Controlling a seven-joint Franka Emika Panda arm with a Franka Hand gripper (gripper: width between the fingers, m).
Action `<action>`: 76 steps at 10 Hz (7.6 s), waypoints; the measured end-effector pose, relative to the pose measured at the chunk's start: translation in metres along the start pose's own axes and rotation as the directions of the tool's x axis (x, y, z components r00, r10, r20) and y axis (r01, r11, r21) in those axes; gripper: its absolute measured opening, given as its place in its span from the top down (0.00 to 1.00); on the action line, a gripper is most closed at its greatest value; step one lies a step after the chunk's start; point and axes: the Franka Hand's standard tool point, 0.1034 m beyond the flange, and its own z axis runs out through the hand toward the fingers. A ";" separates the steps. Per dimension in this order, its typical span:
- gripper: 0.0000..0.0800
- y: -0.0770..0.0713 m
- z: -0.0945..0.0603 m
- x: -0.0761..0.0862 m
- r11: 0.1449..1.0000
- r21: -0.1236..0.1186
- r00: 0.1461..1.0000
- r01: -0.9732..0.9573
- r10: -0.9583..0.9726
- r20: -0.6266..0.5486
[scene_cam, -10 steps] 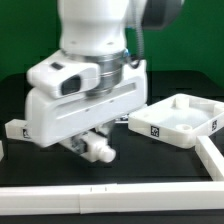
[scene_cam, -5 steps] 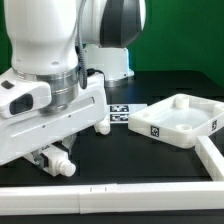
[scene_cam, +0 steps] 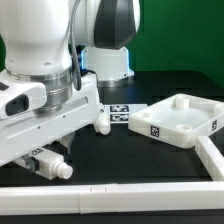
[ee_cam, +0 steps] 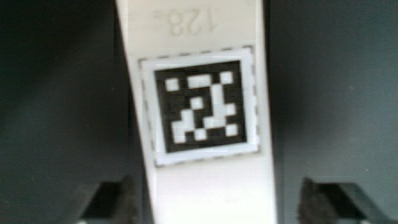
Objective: Assemble desk
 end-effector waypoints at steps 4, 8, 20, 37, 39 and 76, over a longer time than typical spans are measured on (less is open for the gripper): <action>0.19 -0.034 -0.062 0.023 1.000 -0.009 1.000 -0.021 0.021 -0.019; 0.19 -0.074 -0.075 0.046 0.996 -0.071 0.997 0.053 -0.057 -0.055; 0.19 -0.193 -0.035 0.068 0.997 -0.065 0.992 -0.044 0.036 -0.118; 0.93 -0.216 -0.014 0.057 0.987 -0.042 0.982 -0.155 0.149 -0.116; 0.93 -0.199 -0.039 0.045 0.969 -0.011 0.968 -0.245 0.244 -0.065; 0.93 -0.016 0.001 0.054 0.686 0.004 0.672 -0.727 0.712 0.204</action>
Offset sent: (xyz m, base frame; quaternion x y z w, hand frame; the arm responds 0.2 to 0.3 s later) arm -0.0168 0.0465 0.0815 -0.0227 -0.0055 0.0138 0.9996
